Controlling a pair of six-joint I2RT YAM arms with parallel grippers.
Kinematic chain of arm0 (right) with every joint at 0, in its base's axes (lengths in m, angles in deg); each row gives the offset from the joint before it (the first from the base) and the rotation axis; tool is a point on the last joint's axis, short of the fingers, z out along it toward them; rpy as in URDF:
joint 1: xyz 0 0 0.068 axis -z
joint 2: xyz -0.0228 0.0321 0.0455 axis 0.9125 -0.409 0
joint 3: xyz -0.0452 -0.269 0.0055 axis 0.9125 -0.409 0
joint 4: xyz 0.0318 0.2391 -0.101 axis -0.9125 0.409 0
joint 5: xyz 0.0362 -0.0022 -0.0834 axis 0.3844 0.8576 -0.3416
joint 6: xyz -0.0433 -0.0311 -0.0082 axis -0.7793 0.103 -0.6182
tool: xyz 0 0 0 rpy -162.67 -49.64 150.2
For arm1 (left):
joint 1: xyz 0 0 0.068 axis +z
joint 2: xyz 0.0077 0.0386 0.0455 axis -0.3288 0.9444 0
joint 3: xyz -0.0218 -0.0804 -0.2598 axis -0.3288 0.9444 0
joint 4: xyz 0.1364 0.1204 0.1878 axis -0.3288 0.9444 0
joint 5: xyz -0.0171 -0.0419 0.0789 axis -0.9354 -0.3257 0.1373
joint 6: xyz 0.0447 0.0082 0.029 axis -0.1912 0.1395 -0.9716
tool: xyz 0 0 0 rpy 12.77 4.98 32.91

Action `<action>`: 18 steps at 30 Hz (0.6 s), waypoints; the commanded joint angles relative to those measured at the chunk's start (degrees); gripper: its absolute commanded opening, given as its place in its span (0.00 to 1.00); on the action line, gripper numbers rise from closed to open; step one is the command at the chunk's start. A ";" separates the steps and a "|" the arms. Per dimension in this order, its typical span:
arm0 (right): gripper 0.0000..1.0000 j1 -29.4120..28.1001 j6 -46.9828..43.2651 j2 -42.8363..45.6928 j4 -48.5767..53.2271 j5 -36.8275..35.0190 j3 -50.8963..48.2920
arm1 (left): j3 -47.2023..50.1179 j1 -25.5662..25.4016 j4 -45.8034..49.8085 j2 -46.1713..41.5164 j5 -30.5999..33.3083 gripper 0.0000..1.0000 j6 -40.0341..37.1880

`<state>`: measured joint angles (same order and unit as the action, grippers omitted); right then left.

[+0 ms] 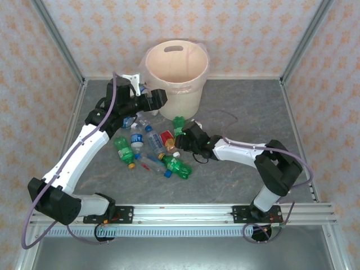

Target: Put the plastic bottles in the bin

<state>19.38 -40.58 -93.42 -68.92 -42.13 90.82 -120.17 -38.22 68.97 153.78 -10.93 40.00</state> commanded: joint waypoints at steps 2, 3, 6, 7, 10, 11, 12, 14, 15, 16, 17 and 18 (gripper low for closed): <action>0.54 2.54 -2.01 -2.20 0.89 1.78 0.84 | -2.25 -0.09 -0.30 -1.20 2.31 0.99 1.37; 0.53 3.01 -2.60 -2.32 0.65 1.98 0.73 | -2.46 -0.13 -0.29 -1.36 2.85 0.99 1.62; 0.51 4.60 -4.79 -2.62 -0.07 3.36 0.43 | -3.10 -0.13 -0.05 -1.87 5.16 0.99 2.64; 0.50 4.92 -5.42 -2.79 -0.50 3.97 0.38 | -3.30 -0.13 0.14 -1.97 5.76 0.99 3.04; 0.51 5.33 -7.69 -3.52 -1.94 6.31 0.26 | -3.19 -0.20 -0.29 -2.87 7.75 0.99 4.59; 0.51 5.43 -8.26 -3.93 -1.95 6.99 0.41 | -3.11 -0.31 -0.51 -3.25 8.50 0.99 5.17; 0.51 5.50 -8.54 -4.24 -1.90 7.63 0.38 | -3.01 -0.39 -0.55 -3.71 9.12 0.99 5.56; 0.53 5.55 -8.80 -4.20 -2.29 9.04 -0.05 | -2.75 -0.61 -0.46 -4.65 10.13 0.99 6.18; 0.54 5.52 -8.85 -4.02 -2.42 9.46 -0.37 | -2.65 -0.66 -0.11 -5.07 10.56 0.99 6.36; 0.54 5.52 -8.86 -3.69 -2.58 9.59 -0.70 | -2.57 -0.72 0.11 -5.43 10.95 0.99 6.44; 0.55 5.52 -8.94 -3.36 -2.78 9.52 -1.01 | -2.37 -0.74 0.44 -5.81 11.43 0.99 6.46; 0.55 5.52 -9.05 -3.07 -3.01 9.52 -1.28 | -2.22 -0.75 0.65 -6.21 11.78 0.99 6.55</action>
<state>24.78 -47.99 -97.07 -70.23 -33.76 90.62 -121.57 -38.33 69.06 149.67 -2.05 45.26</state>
